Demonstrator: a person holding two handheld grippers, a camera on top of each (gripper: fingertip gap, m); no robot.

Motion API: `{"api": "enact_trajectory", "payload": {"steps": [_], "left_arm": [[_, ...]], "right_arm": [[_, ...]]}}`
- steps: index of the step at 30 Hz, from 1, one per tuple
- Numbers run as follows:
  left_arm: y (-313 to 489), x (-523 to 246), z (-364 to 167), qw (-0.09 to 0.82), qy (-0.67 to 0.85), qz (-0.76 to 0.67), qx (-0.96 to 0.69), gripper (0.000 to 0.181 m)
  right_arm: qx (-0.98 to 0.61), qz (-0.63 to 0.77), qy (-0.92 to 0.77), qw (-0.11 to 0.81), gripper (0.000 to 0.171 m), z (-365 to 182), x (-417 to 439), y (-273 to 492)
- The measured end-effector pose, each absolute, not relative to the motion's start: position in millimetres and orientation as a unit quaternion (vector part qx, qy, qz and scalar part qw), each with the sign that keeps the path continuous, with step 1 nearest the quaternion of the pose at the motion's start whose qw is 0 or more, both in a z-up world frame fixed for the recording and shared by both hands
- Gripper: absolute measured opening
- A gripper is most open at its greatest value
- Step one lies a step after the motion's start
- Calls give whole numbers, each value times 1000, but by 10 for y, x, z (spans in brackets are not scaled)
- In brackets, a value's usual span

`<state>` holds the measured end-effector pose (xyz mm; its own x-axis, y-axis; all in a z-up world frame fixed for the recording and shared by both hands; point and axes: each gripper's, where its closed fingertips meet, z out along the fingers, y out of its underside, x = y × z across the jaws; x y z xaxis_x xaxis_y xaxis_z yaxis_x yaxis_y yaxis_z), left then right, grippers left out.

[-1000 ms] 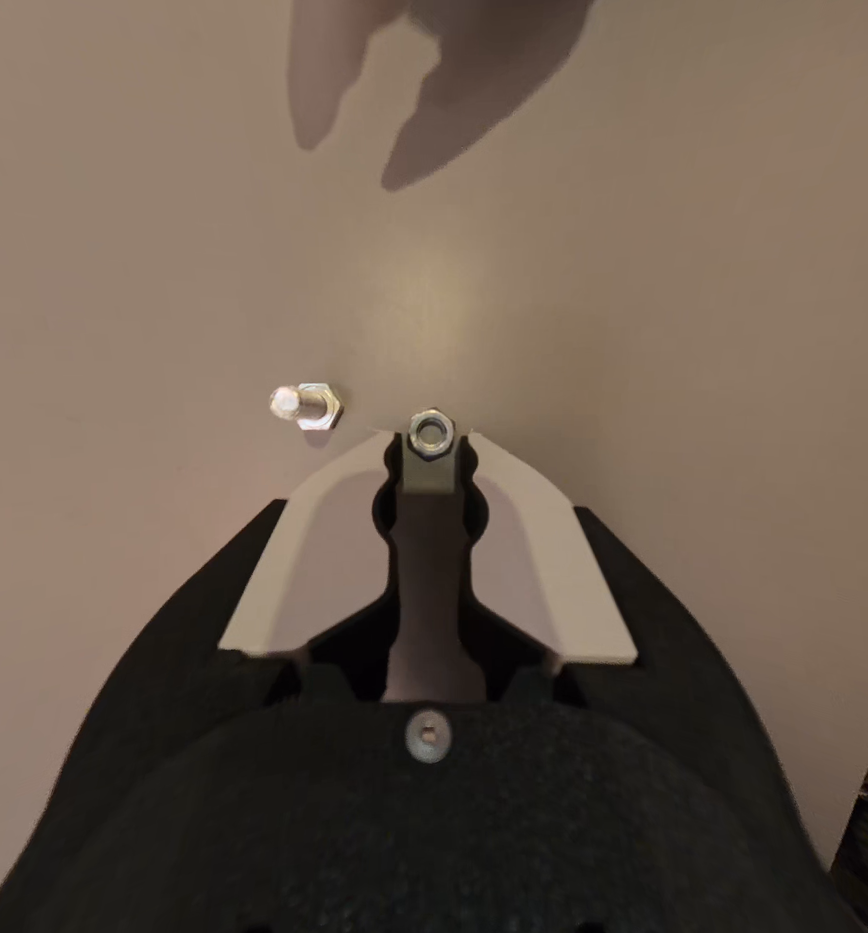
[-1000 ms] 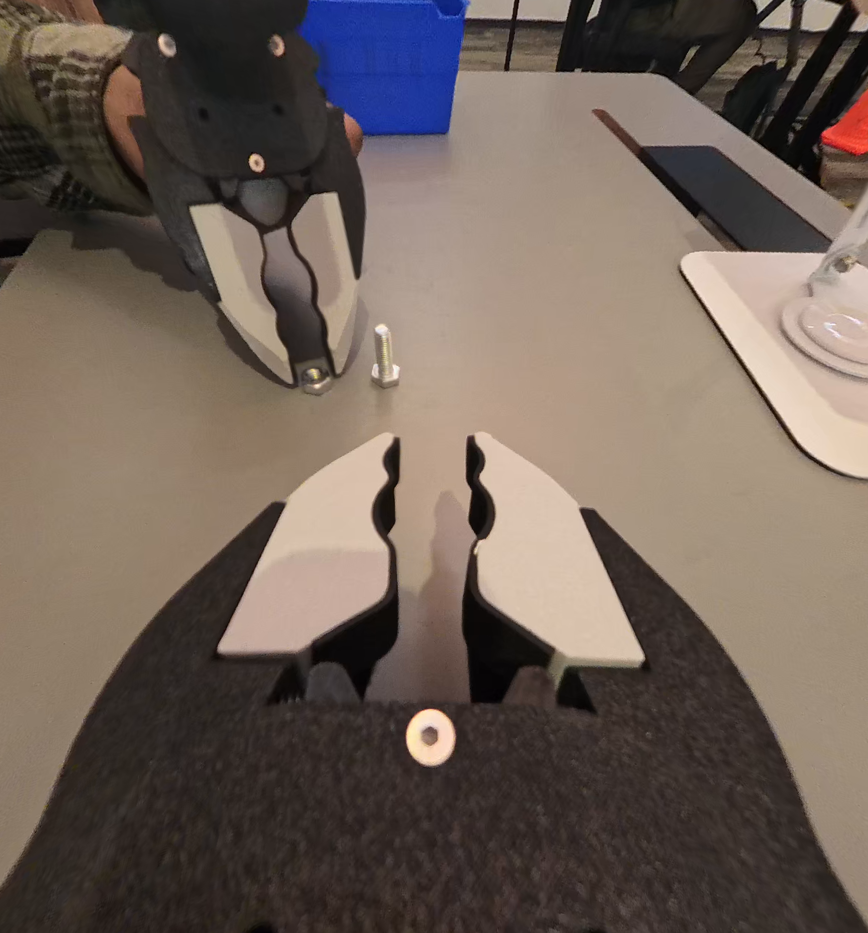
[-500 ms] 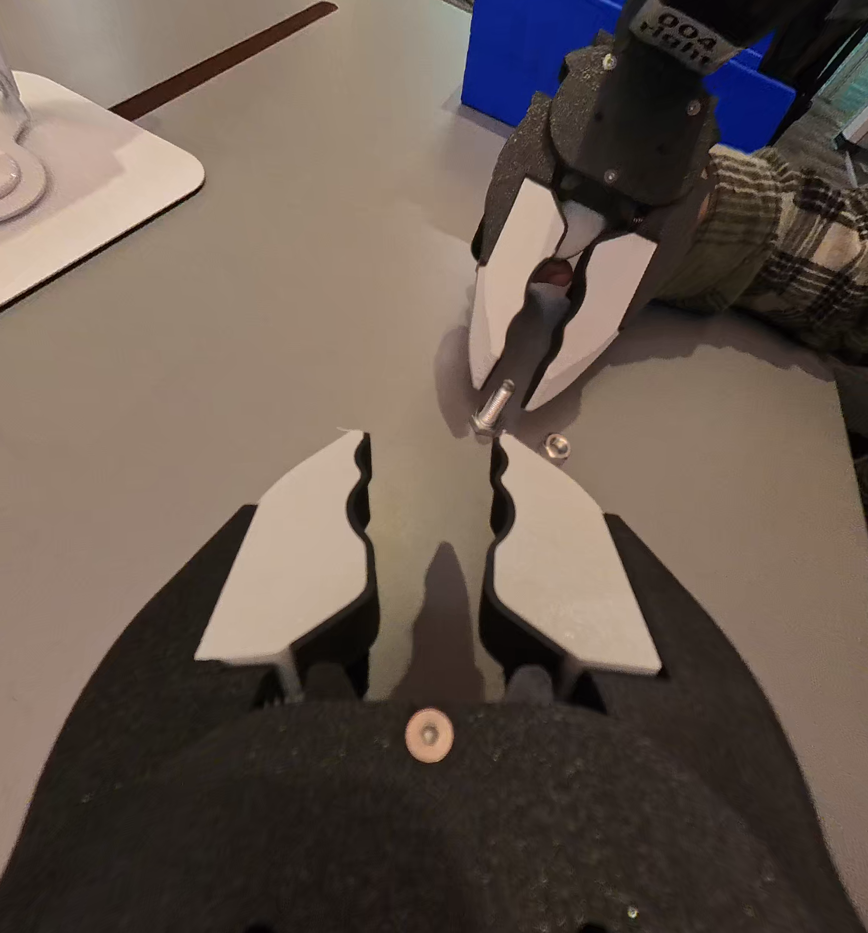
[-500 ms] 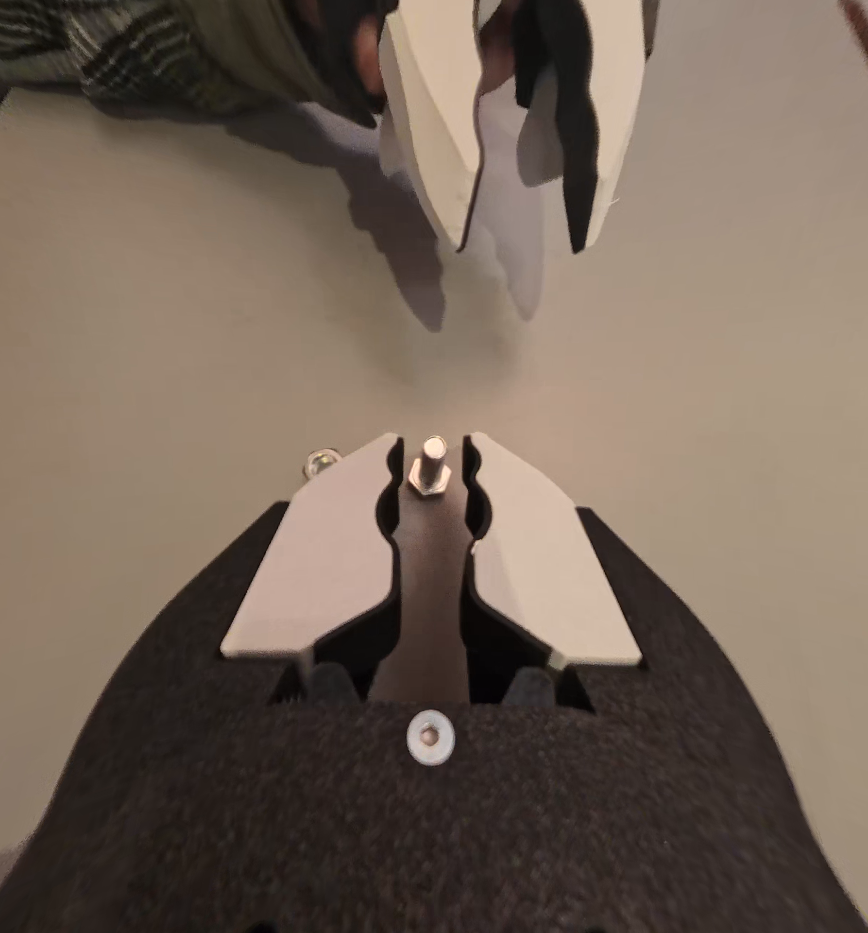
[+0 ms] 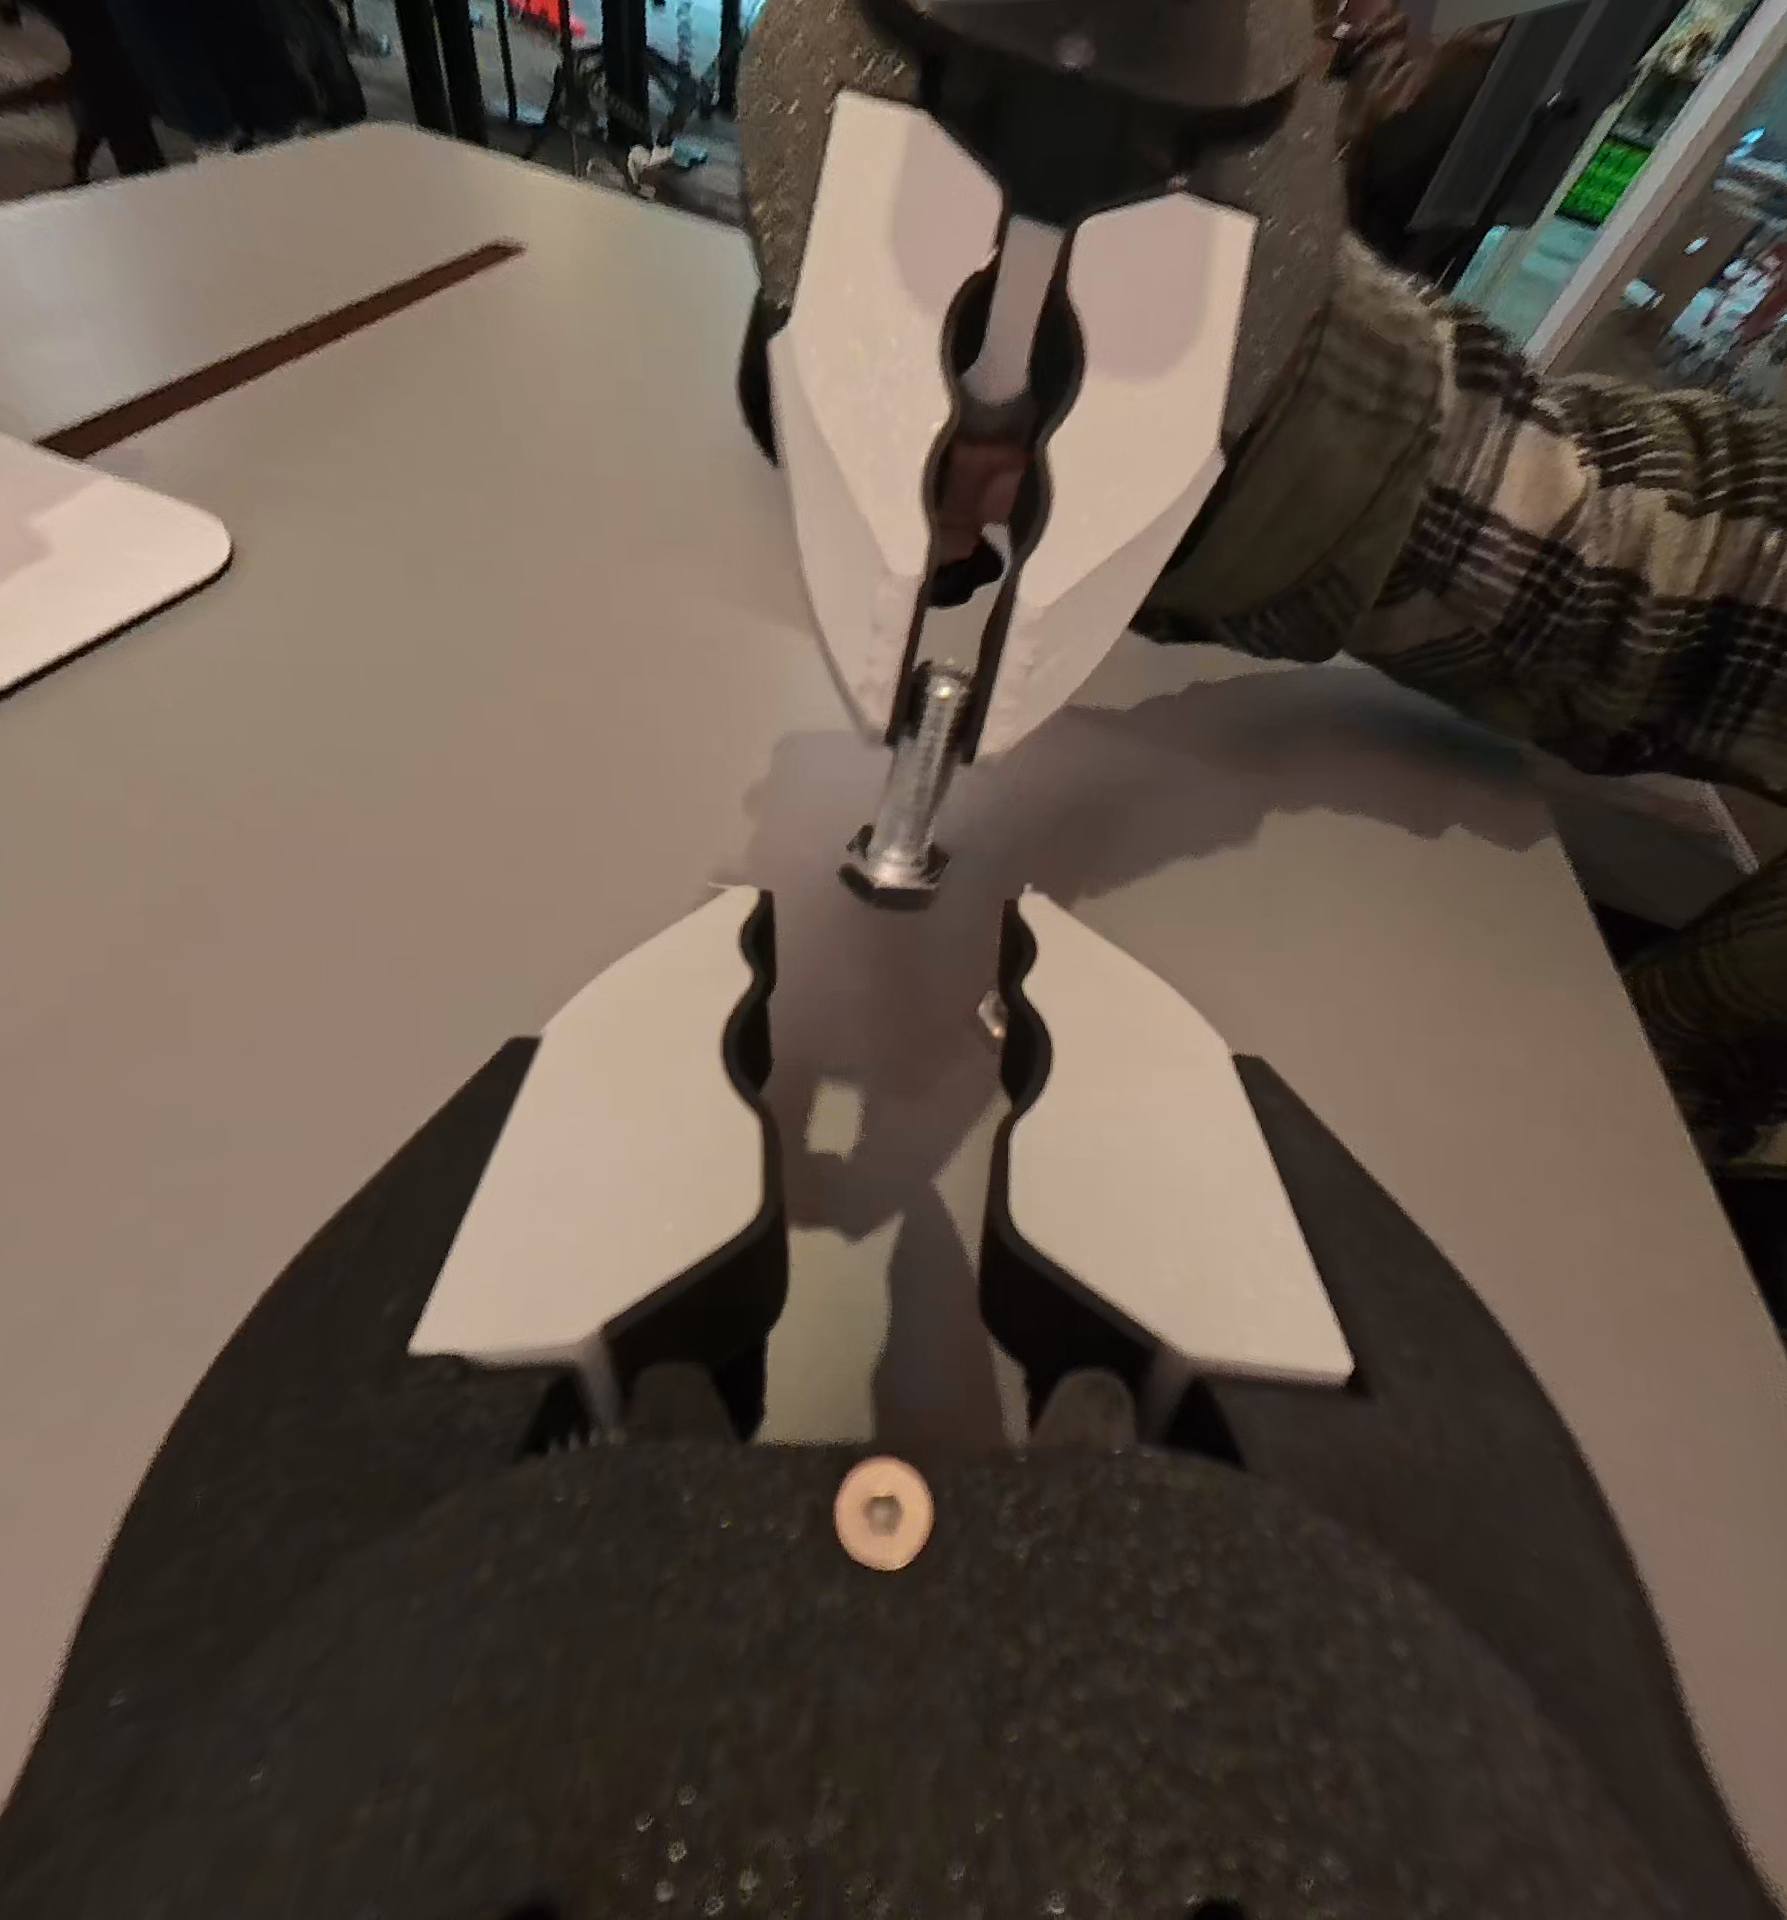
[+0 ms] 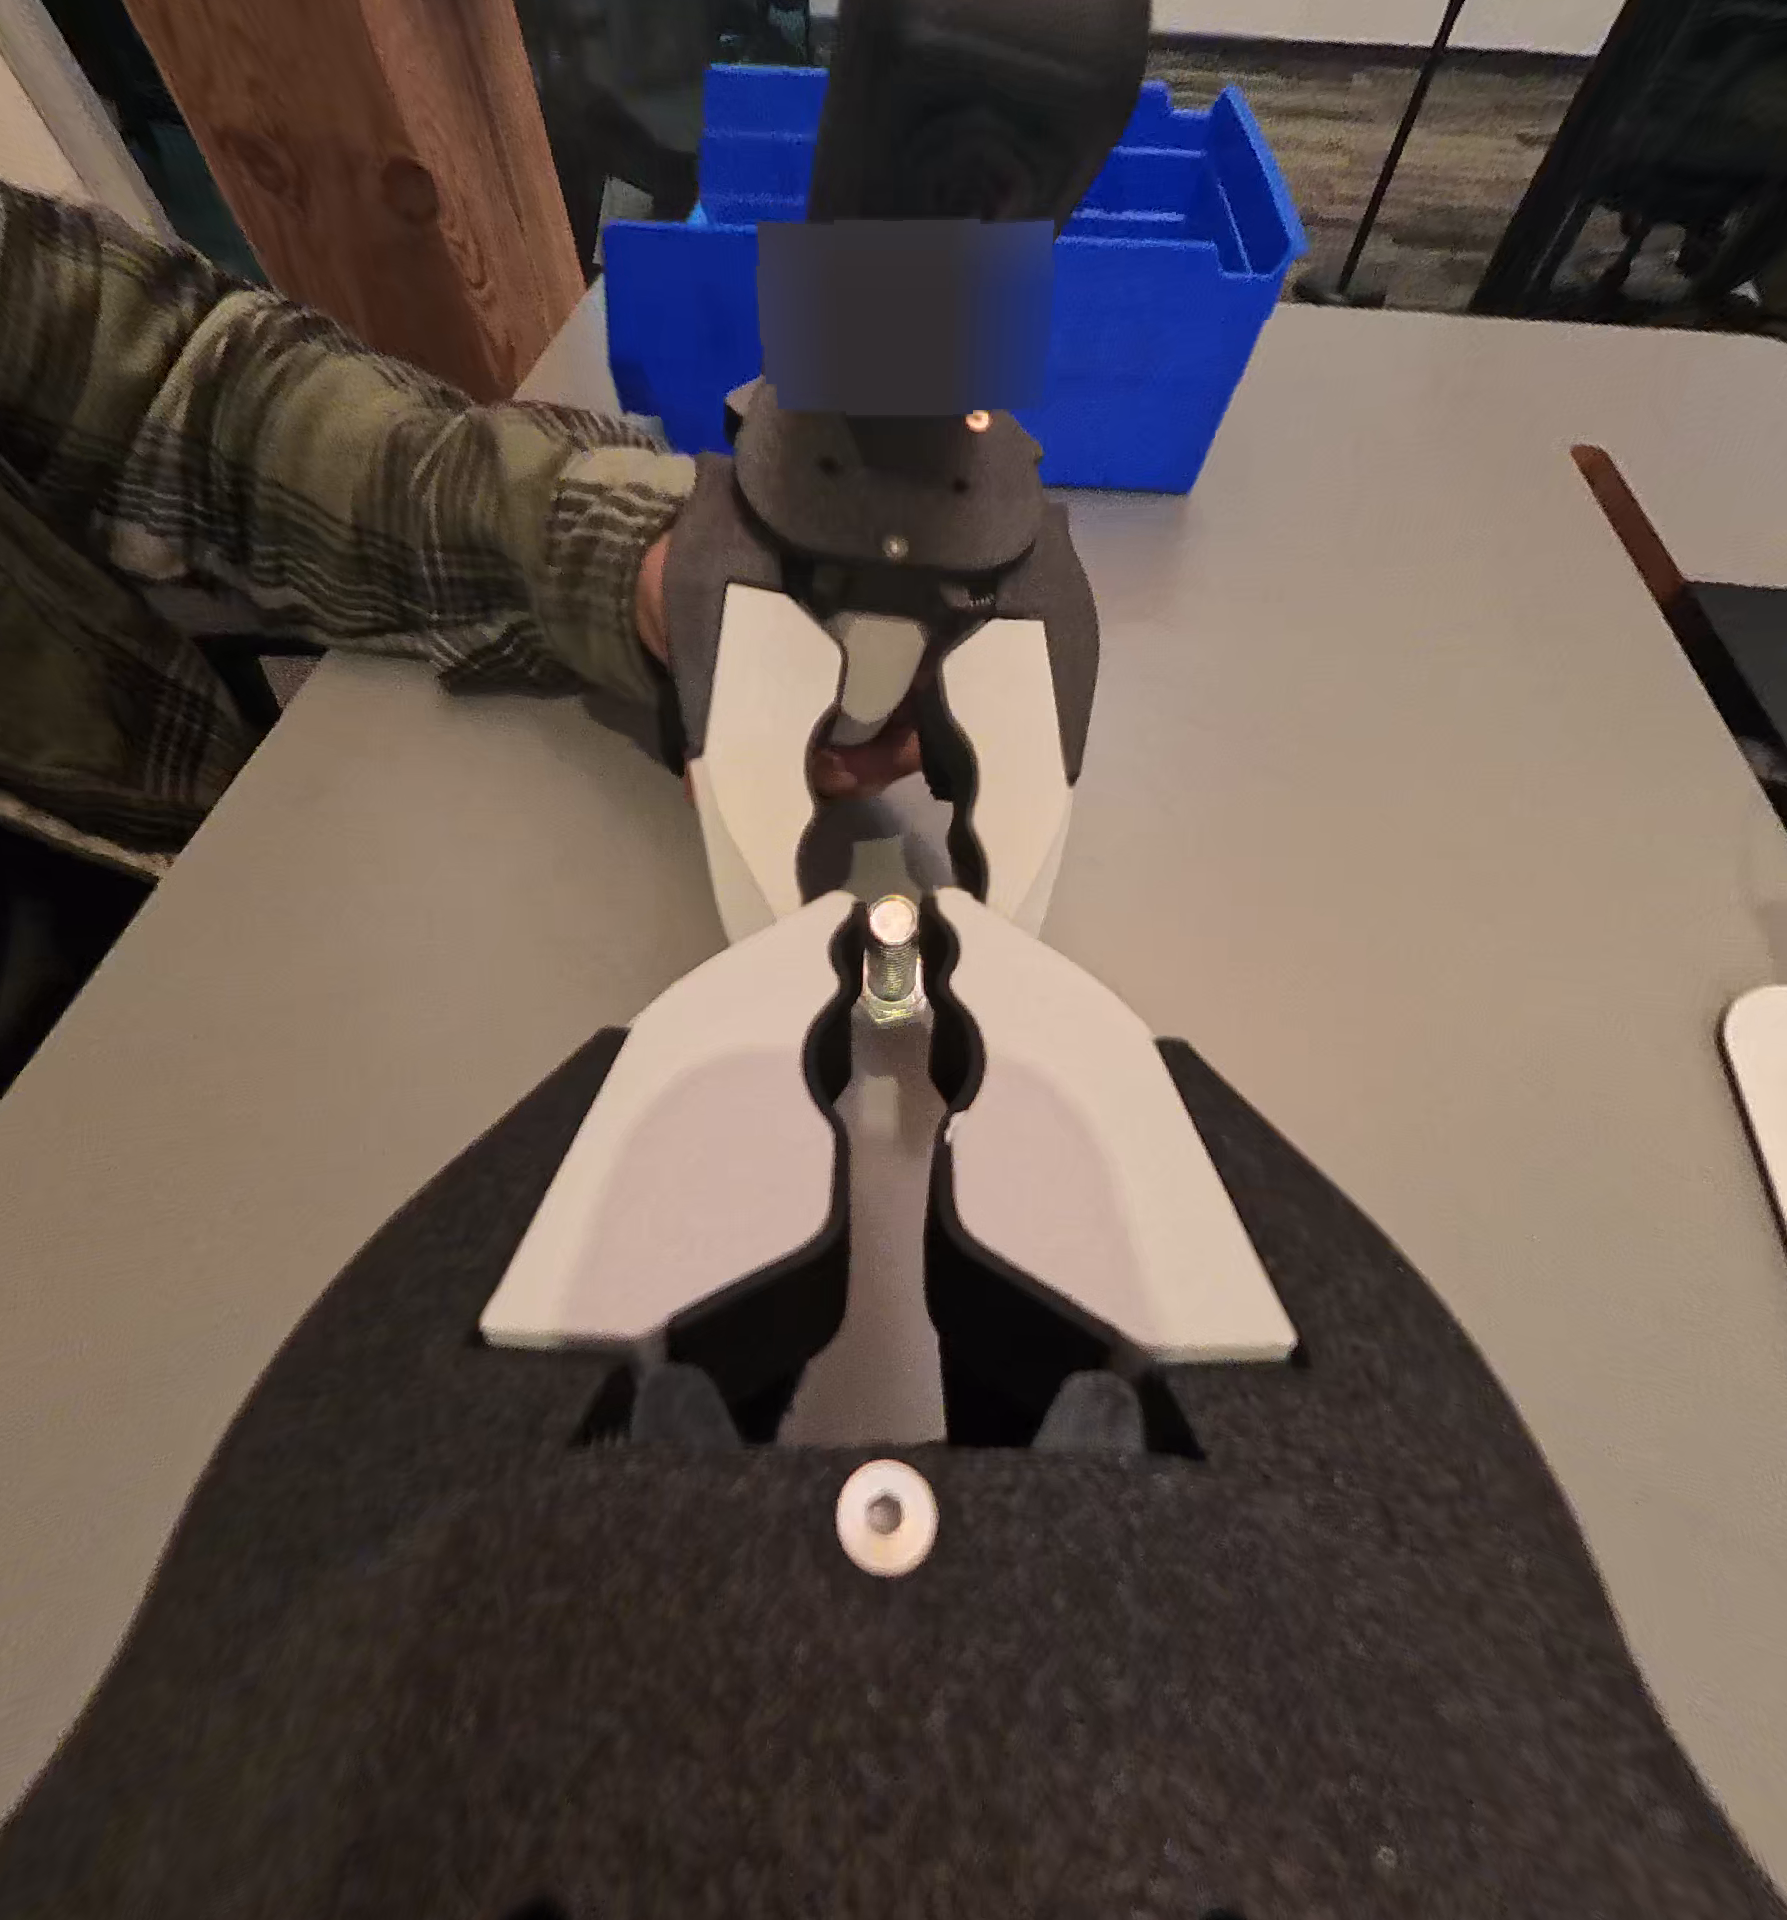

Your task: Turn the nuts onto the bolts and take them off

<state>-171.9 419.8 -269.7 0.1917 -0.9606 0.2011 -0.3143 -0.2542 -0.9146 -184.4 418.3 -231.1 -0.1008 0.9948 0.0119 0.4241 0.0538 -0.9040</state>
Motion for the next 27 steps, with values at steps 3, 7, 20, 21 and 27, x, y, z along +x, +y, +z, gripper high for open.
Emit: {"api": "enact_trajectory", "payload": {"steps": [3, 7, 20, 21, 27], "left_arm": [[4155, -1692, -2584, 404, 476, -433, -650, 36], [4125, -1686, -2501, 420, 478, -436, -636, 30], [4259, -1814, -2435, 453, 445, -419, -649, 20], [4314, -1870, -2442, 454, 430, -423, -656, 20], [4457, -2041, -2380, 463, 390, -447, -659, 20]], "right_arm": [[-559, 400, -628, 364, 9, -2257, -1891, 4169], [-551, 415, -622, 370, 9, -2183, -1920, 4134], [-562, 374, -610, 416, 22, -2093, -1738, 4187], [-568, 353, -618, 413, 23, -2160, -1666, 4147], [-606, 248, -693, 301, 26, -2981, -1451, 3805]]}}
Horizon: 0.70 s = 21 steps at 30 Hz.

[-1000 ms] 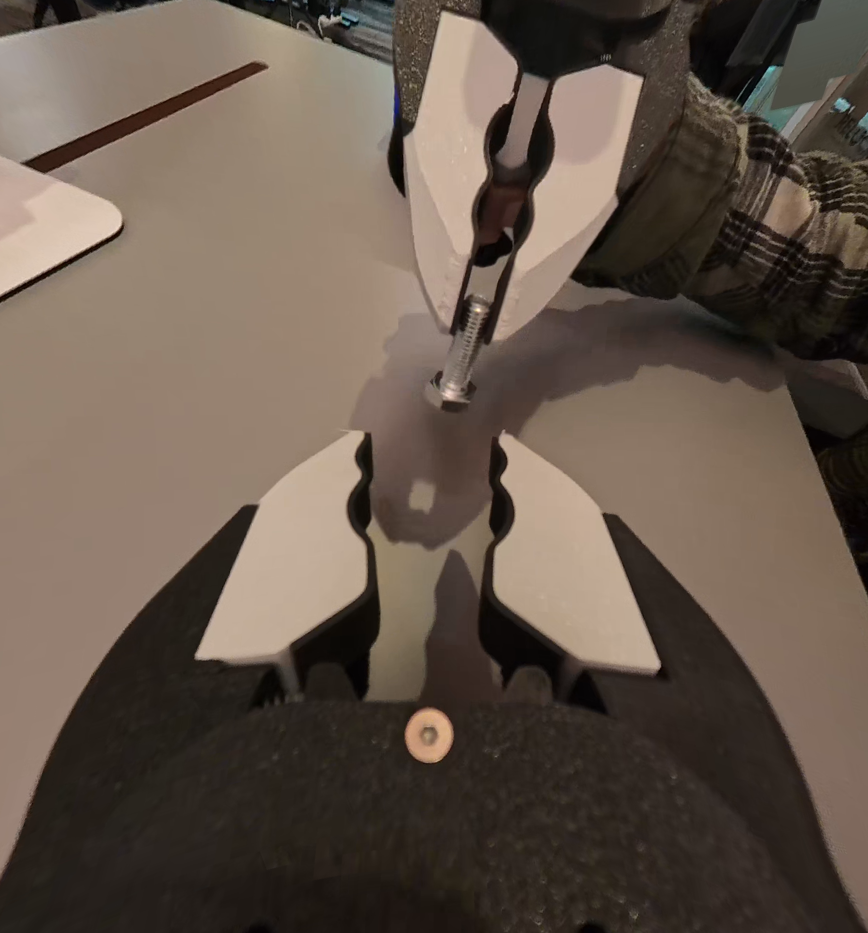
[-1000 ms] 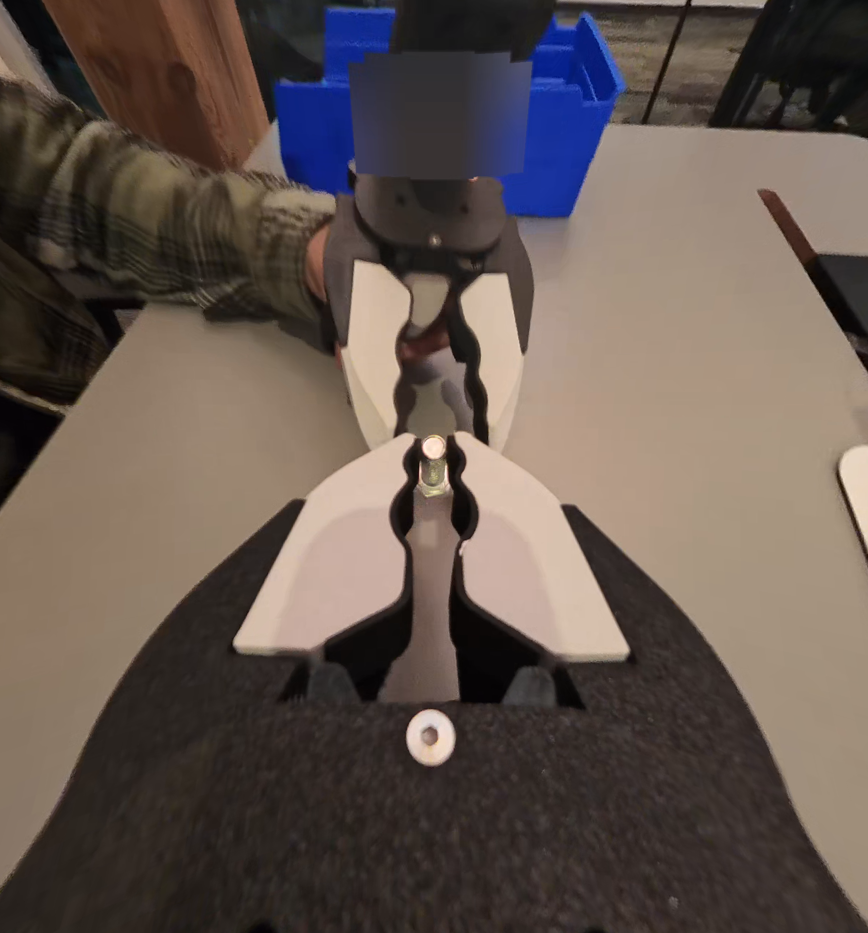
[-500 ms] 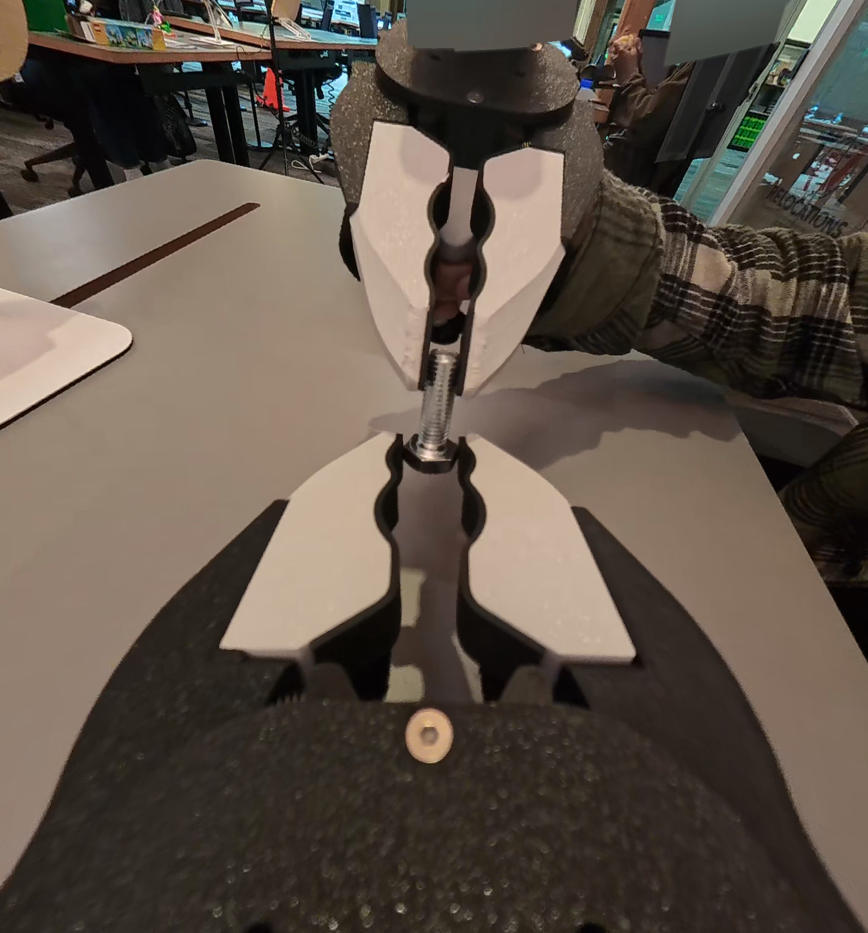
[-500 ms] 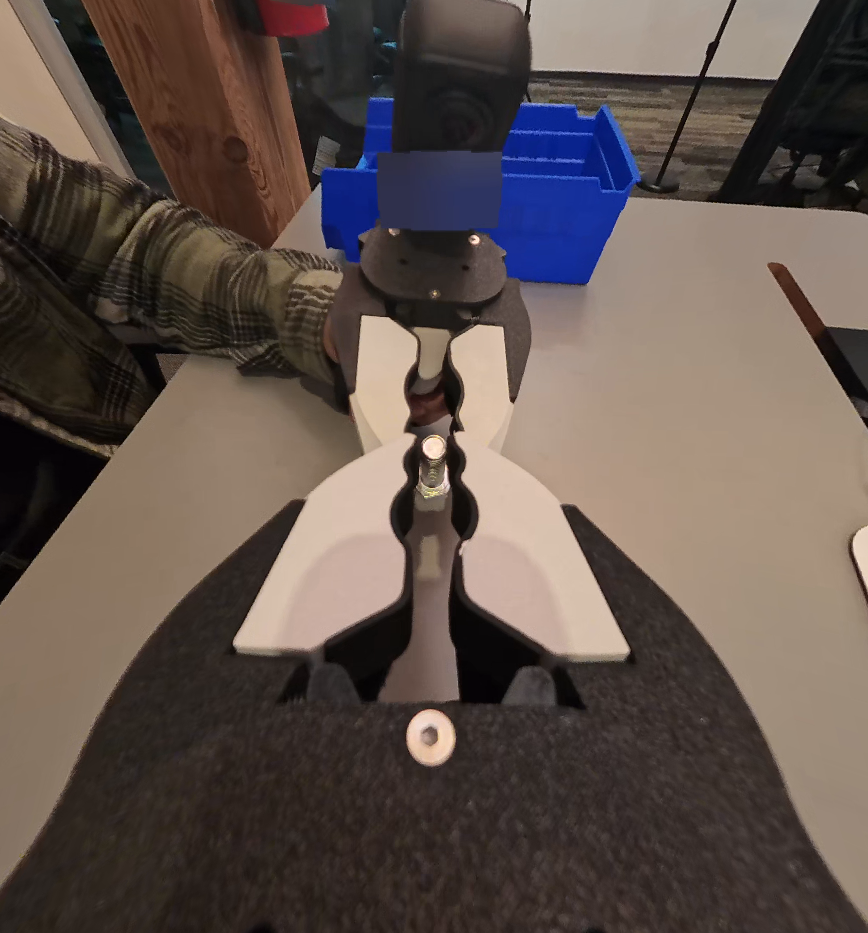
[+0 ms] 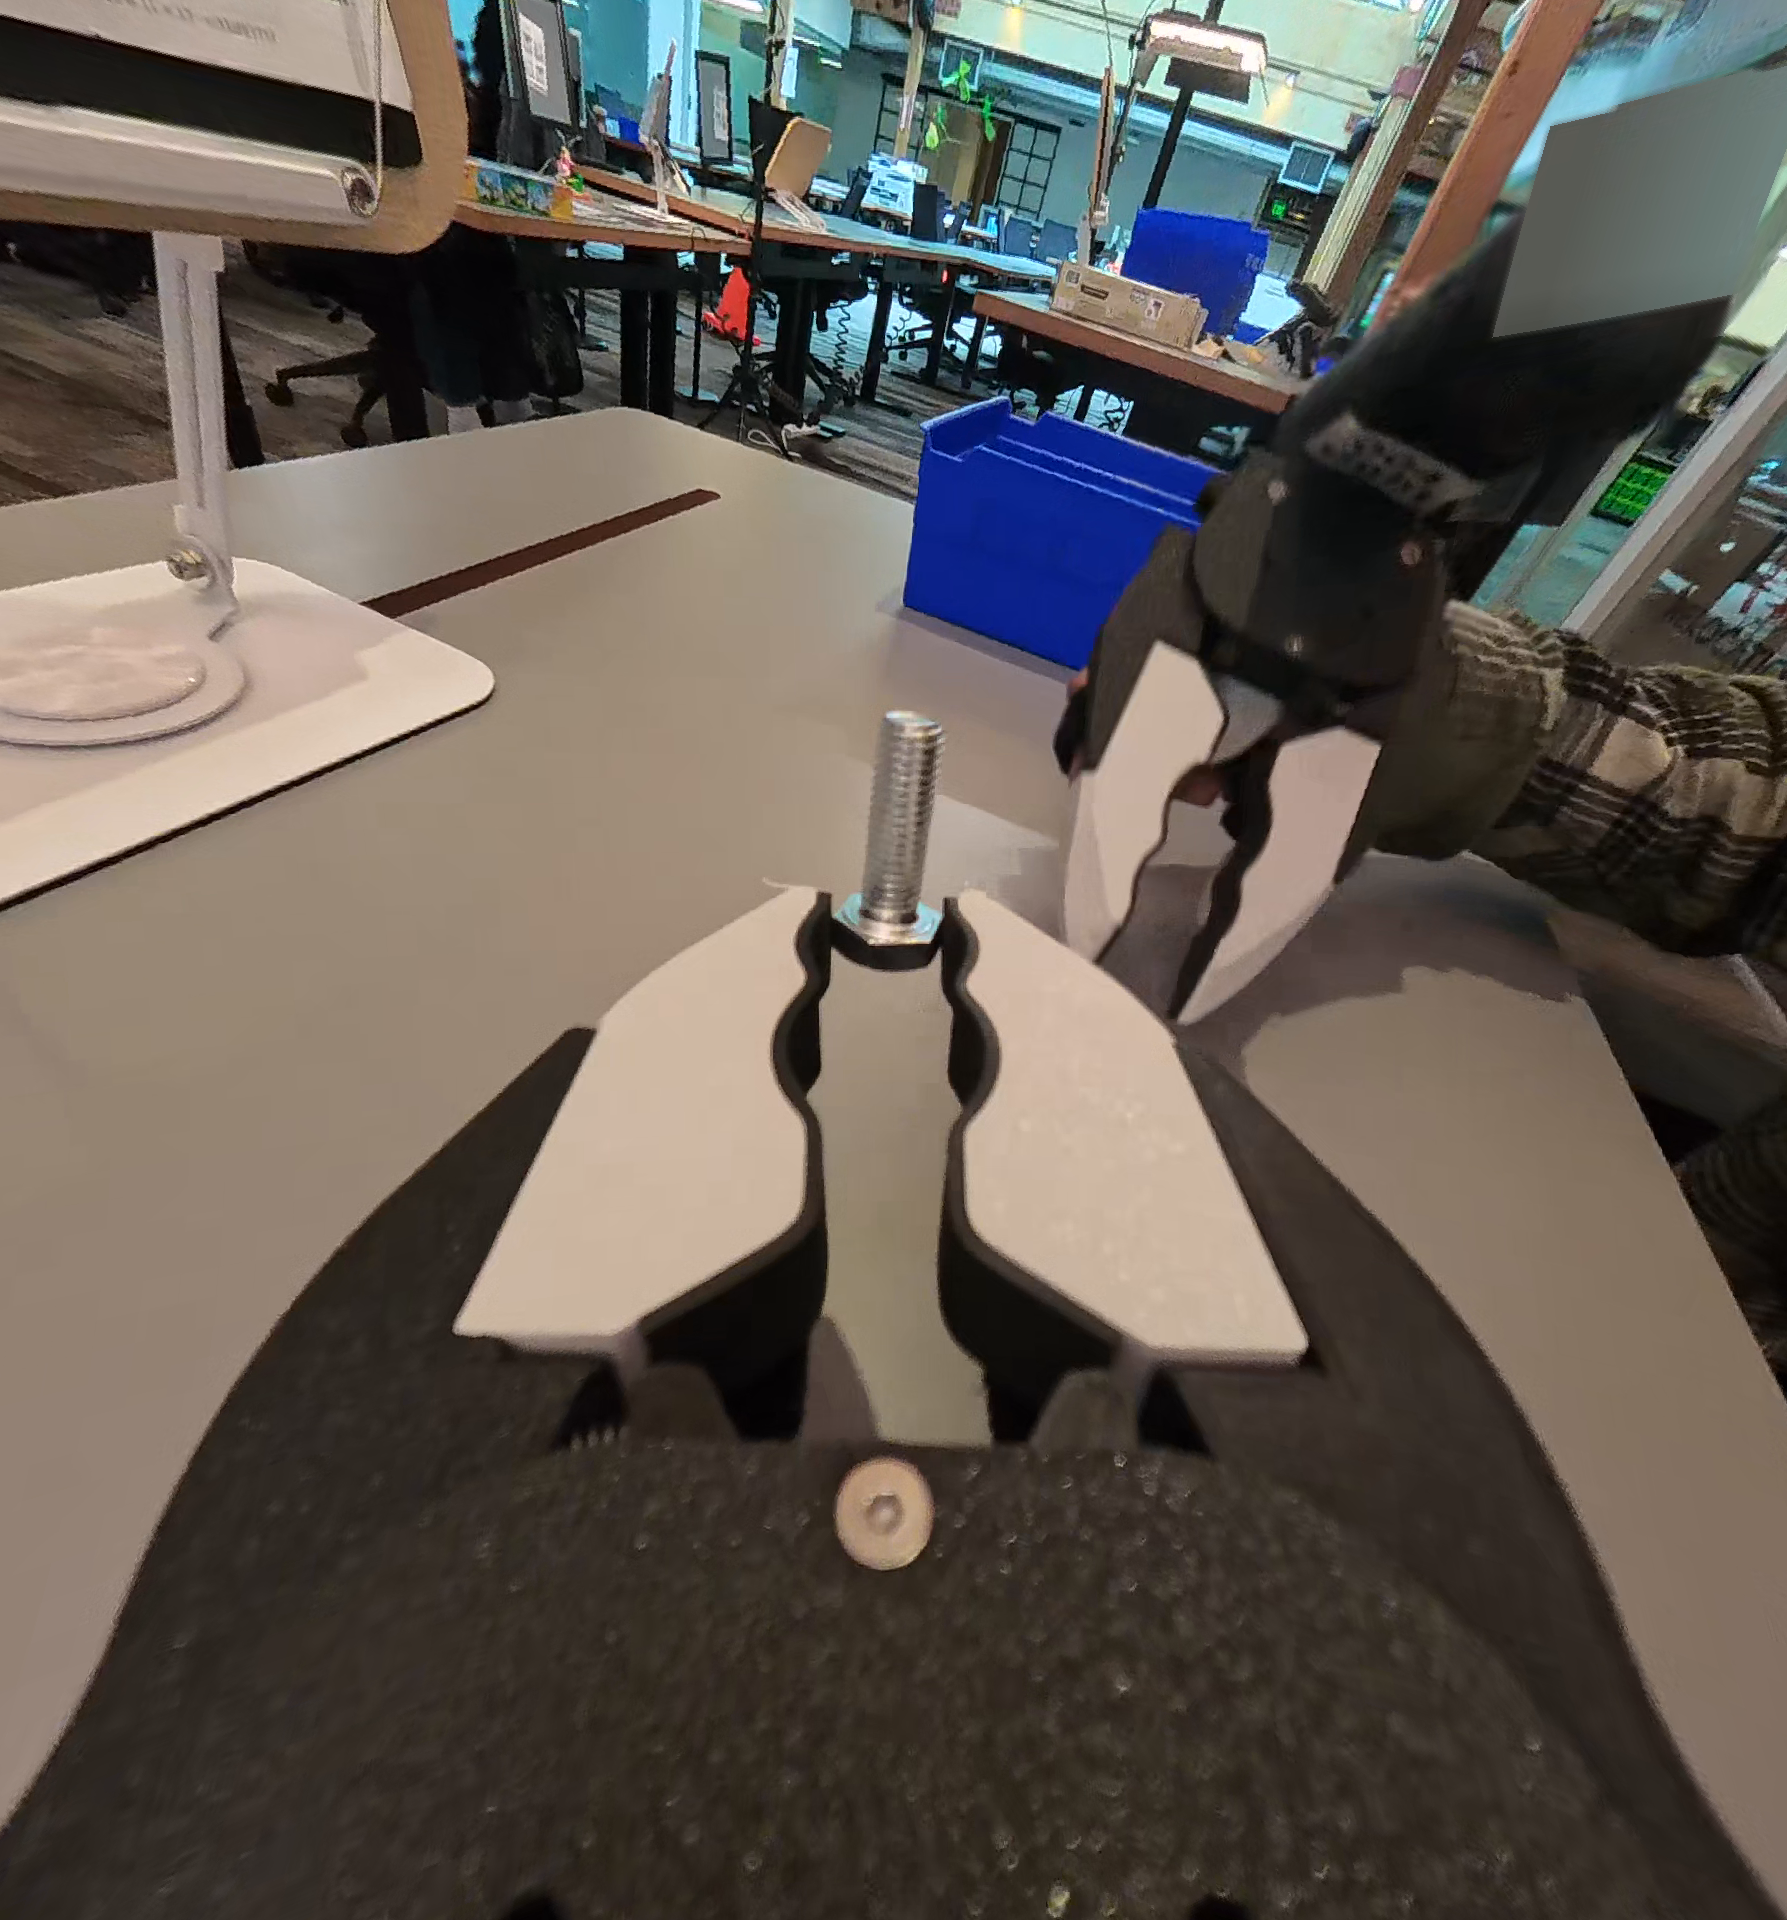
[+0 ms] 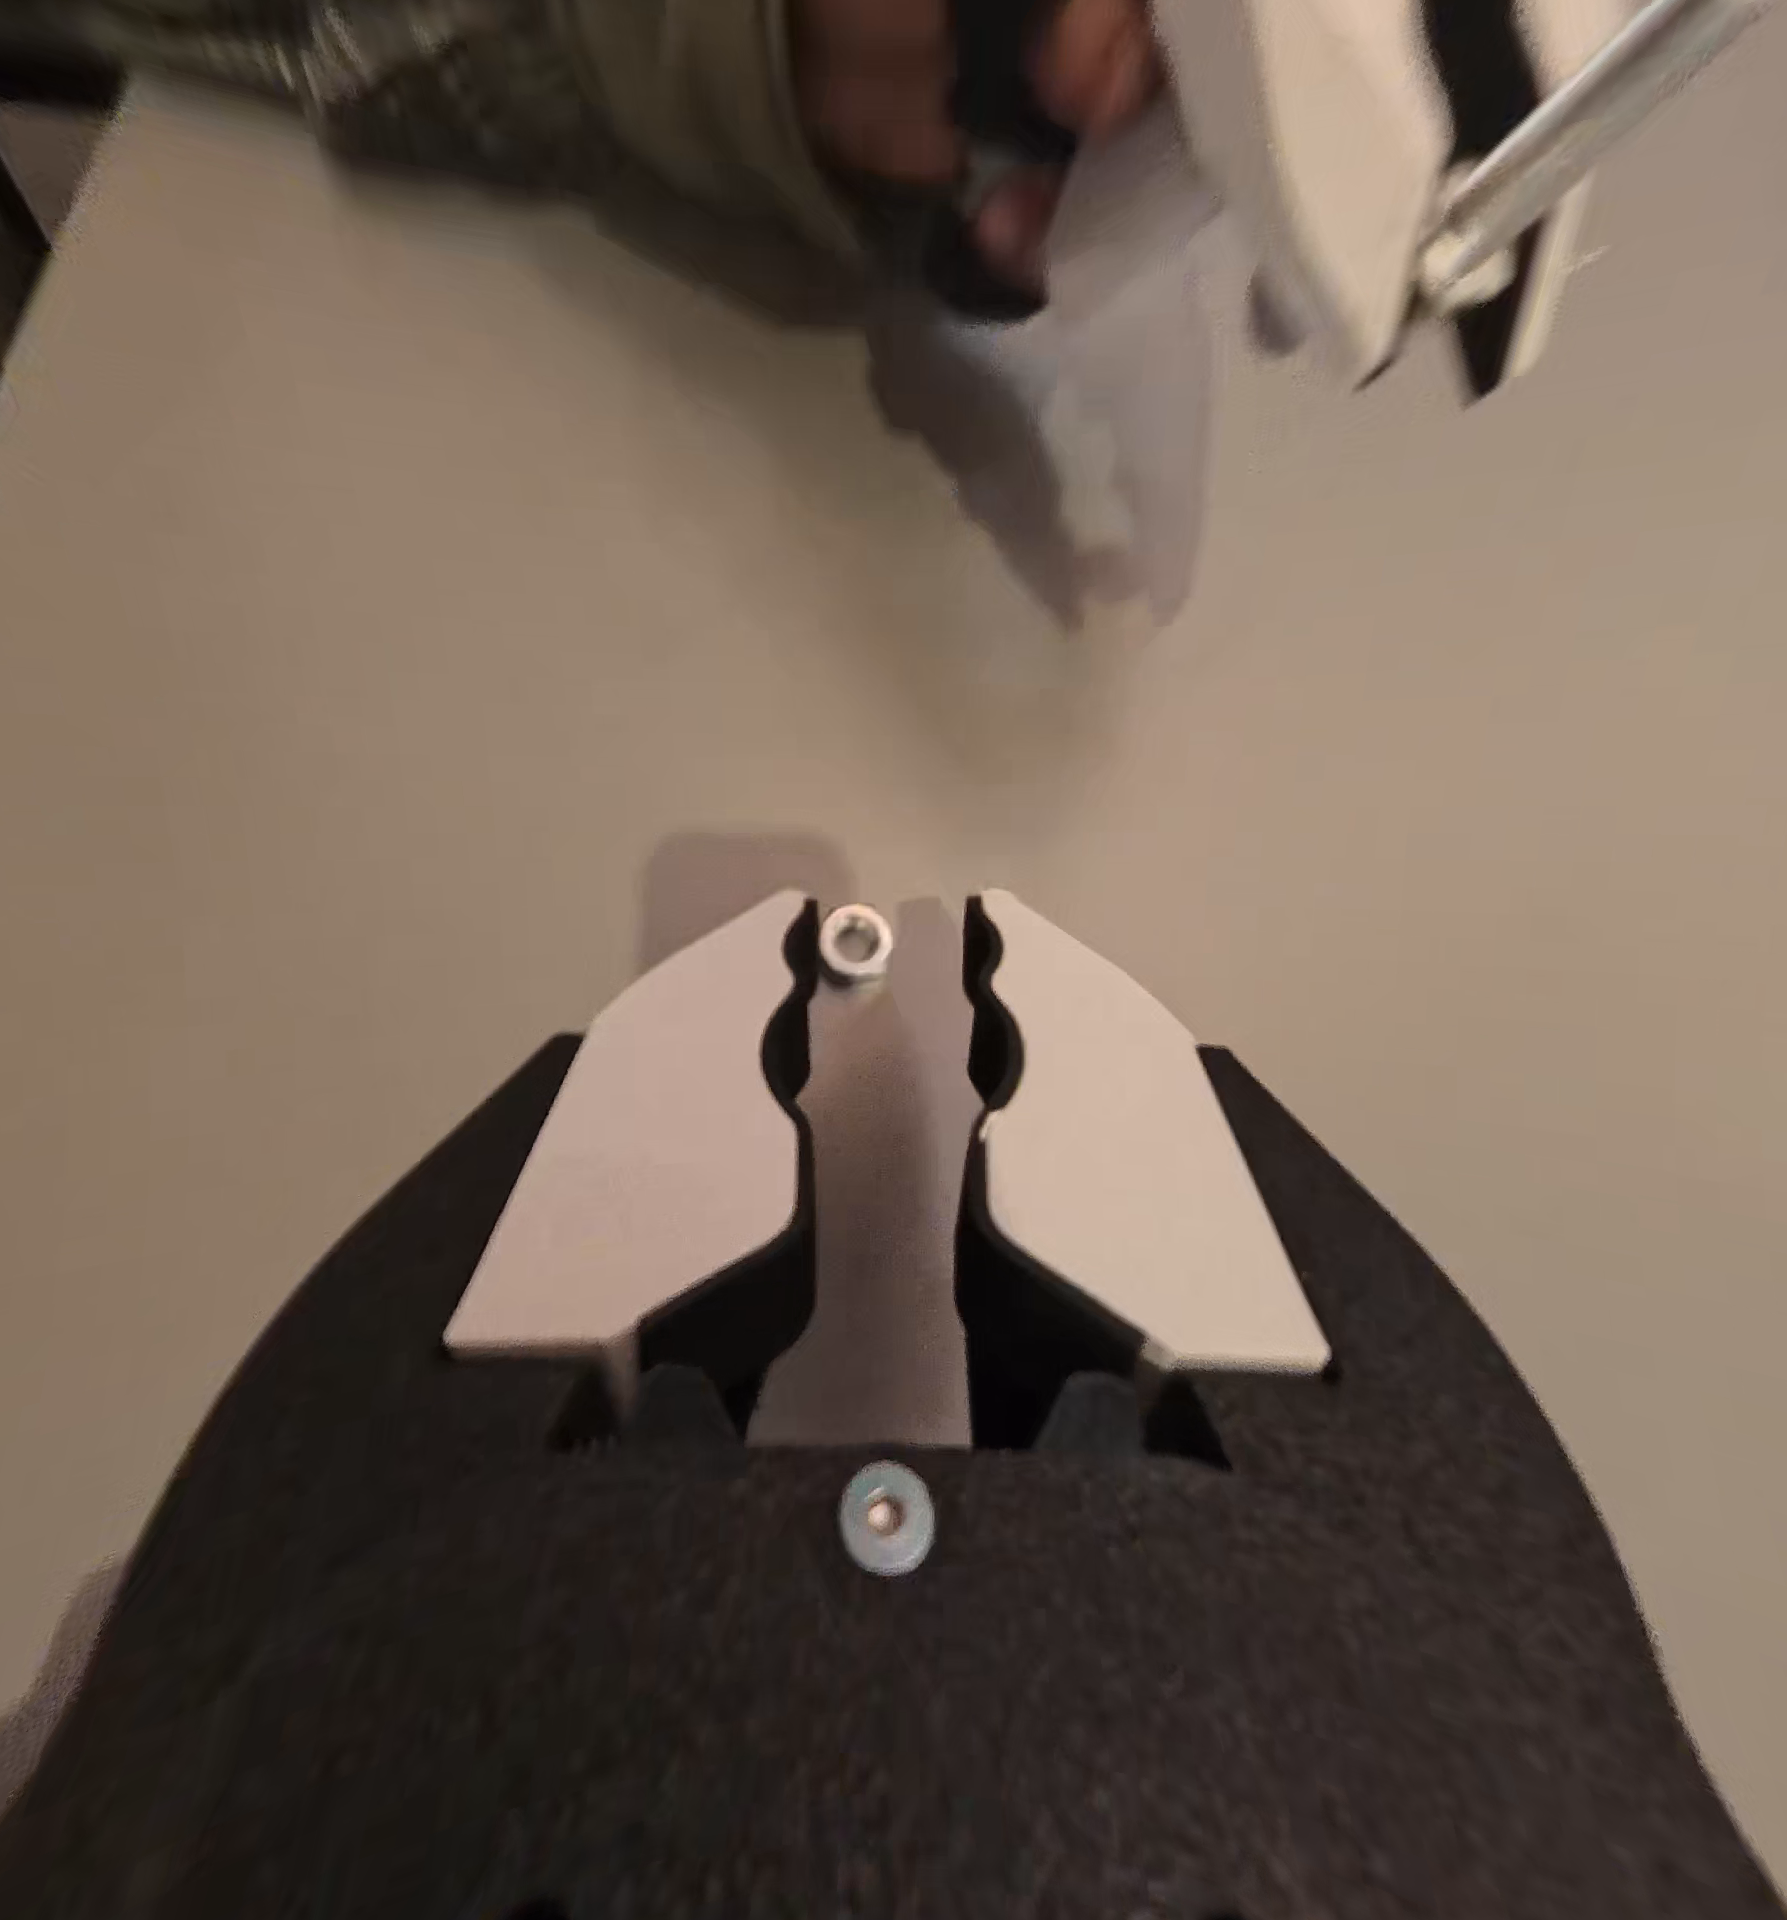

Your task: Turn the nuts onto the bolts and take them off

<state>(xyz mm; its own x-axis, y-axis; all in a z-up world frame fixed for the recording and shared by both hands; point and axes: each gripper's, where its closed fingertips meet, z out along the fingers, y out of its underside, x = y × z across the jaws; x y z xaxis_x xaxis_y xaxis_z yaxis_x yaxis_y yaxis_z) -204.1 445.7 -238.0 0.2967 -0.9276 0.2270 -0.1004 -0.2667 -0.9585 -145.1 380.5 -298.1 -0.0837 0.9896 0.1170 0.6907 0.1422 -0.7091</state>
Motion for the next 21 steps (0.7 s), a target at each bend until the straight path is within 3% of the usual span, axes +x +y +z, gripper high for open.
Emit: {"api": "enact_trajectory", "payload": {"steps": [12, 21], "left_arm": [[4400, -2008, -2379, 463, 406, -440, -653, 20], [4387, -1961, -2411, 468, 405, -448, -645, 20]], "right_arm": [[-631, 232, -702, 235, 22, -3413, -1479, 3787], [-641, 285, -660, 268, 18, -3224, -1473, 3827]]}}
